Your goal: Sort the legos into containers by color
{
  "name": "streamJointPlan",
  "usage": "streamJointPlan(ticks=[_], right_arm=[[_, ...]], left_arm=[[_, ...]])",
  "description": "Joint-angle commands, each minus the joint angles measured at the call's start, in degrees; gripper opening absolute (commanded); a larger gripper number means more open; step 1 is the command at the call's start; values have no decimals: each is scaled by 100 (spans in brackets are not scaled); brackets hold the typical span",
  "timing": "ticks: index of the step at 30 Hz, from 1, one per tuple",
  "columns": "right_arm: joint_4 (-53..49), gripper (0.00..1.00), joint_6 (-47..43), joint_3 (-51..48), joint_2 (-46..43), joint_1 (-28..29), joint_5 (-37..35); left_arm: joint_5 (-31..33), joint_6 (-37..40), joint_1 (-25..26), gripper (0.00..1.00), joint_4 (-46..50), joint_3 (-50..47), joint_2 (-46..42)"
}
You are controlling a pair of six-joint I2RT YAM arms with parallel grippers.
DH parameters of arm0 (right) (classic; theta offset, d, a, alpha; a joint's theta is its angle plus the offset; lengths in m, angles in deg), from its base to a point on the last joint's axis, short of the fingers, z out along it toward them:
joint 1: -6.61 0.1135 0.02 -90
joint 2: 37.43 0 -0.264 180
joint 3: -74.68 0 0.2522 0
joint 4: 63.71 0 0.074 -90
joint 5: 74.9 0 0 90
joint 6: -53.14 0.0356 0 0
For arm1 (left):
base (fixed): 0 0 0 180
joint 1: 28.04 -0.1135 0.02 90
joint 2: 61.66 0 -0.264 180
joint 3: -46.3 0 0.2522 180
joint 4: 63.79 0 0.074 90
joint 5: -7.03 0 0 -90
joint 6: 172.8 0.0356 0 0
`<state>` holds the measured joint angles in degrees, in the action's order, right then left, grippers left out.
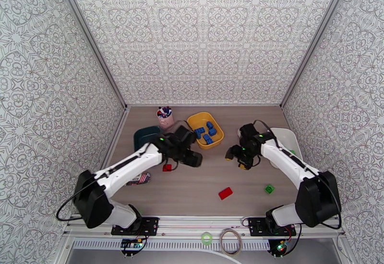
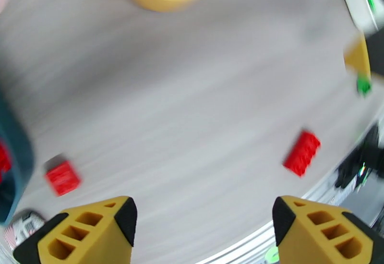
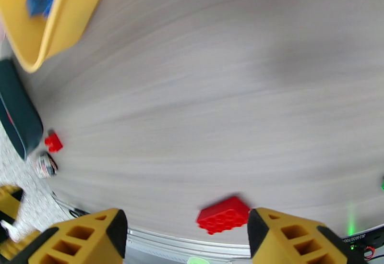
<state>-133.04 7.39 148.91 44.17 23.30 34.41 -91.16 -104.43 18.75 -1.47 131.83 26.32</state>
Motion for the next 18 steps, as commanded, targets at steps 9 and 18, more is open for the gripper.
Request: streamJointPlan(ticks=[9, 18], right_arm=[[-439, 71, -182, -631, -925, -1325, 348], [-766, 71, -455, -764, -1209, -1909, 458]], left_arm=[[51, 592, 1731, 77, -351, 837, 1425], [236, 625, 2391, 77, -493, 1141, 2222]])
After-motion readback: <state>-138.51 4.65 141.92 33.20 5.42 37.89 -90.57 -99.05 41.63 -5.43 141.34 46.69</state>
